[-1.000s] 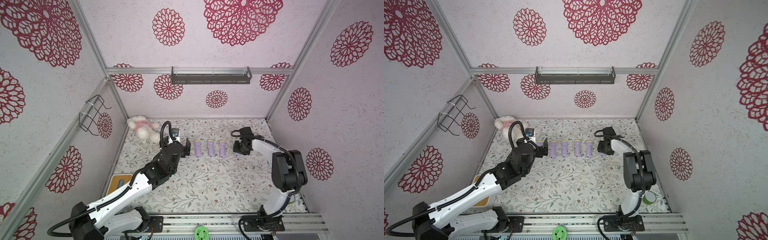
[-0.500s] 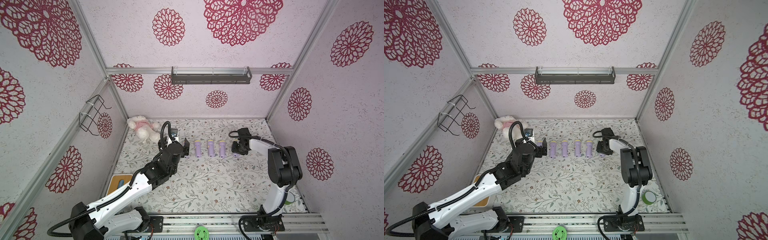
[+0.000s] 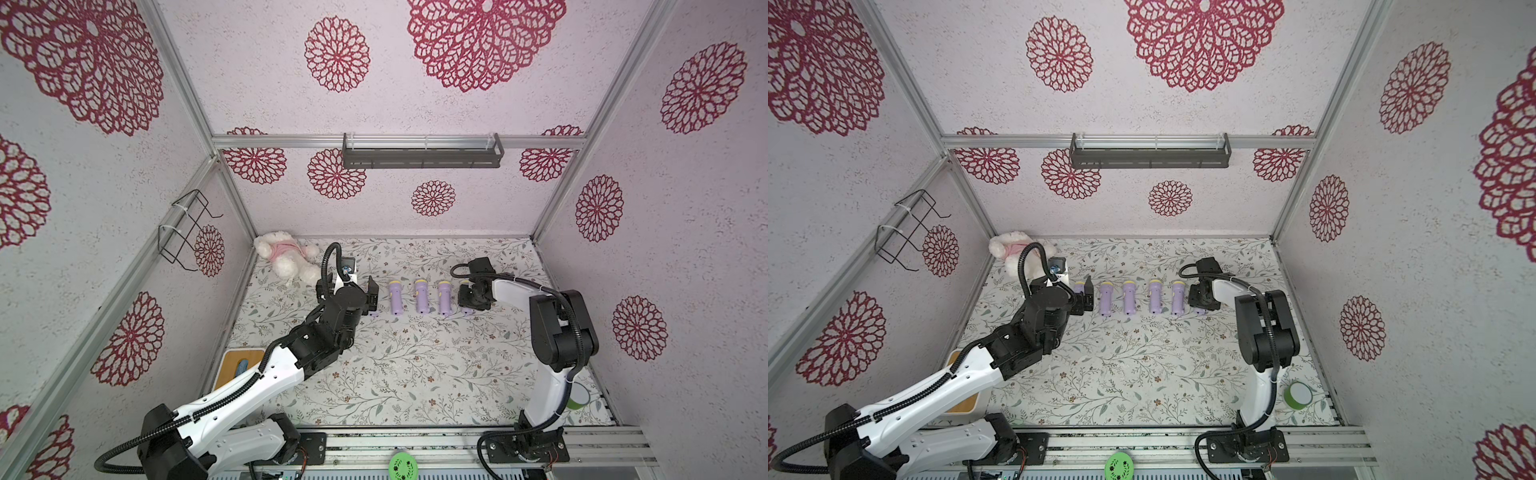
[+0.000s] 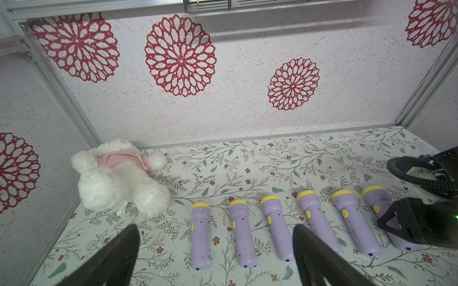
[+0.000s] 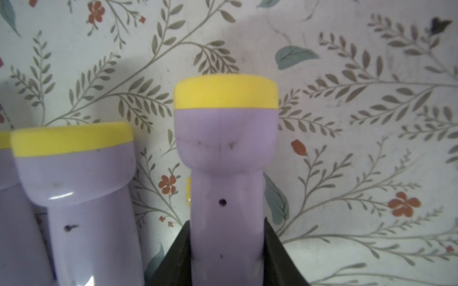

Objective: Close the plug at the bottom of the flashlight
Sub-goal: Place the flashlight at the center of the board.

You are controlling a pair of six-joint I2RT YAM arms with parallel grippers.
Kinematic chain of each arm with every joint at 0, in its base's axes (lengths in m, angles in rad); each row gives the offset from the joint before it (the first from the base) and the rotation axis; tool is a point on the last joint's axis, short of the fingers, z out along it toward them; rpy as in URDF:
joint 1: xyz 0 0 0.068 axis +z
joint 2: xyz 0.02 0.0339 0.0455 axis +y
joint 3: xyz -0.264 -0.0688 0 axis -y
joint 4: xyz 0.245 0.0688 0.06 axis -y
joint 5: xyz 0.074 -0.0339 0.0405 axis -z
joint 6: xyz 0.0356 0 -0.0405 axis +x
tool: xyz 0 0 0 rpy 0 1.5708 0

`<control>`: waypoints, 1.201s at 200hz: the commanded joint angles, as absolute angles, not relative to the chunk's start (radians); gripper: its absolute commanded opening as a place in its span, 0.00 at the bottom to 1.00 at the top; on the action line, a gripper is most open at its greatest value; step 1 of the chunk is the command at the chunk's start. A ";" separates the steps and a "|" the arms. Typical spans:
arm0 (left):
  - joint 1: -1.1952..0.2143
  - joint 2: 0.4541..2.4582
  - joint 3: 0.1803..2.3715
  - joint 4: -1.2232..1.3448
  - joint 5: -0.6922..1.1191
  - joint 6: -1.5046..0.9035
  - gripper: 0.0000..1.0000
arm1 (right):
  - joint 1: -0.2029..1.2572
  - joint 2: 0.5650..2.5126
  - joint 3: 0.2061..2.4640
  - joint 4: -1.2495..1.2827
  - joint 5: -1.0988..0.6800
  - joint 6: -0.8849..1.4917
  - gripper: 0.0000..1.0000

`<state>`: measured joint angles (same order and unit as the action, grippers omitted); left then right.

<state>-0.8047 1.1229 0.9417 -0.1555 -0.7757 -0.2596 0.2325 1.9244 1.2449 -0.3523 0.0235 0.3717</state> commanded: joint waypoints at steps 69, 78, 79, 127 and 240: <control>-0.799 1.131 0.971 -0.163 -0.800 -0.280 0.97 | 0.255 1.948 1.232 -0.341 0.068 0.354 0.00; -0.799 1.134 0.970 -0.164 -0.799 -0.279 0.97 | 0.256 1.949 1.230 -0.341 0.071 0.353 0.00; -0.799 1.134 0.971 -0.164 -0.799 -0.279 0.97 | 0.256 1.949 1.229 -0.341 0.071 0.353 0.00; -0.801 1.142 0.976 -0.168 -0.805 -0.268 0.97 | 0.256 1.941 1.227 -0.343 0.066 0.354 0.23; -0.806 1.154 0.982 -0.172 -0.821 -0.252 0.97 | 0.256 1.900 1.229 -0.355 0.057 0.364 0.52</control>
<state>-0.8051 1.1522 0.9531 -0.1635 -0.7994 -0.2466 0.2516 1.9312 1.2358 -0.3325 0.0517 0.3592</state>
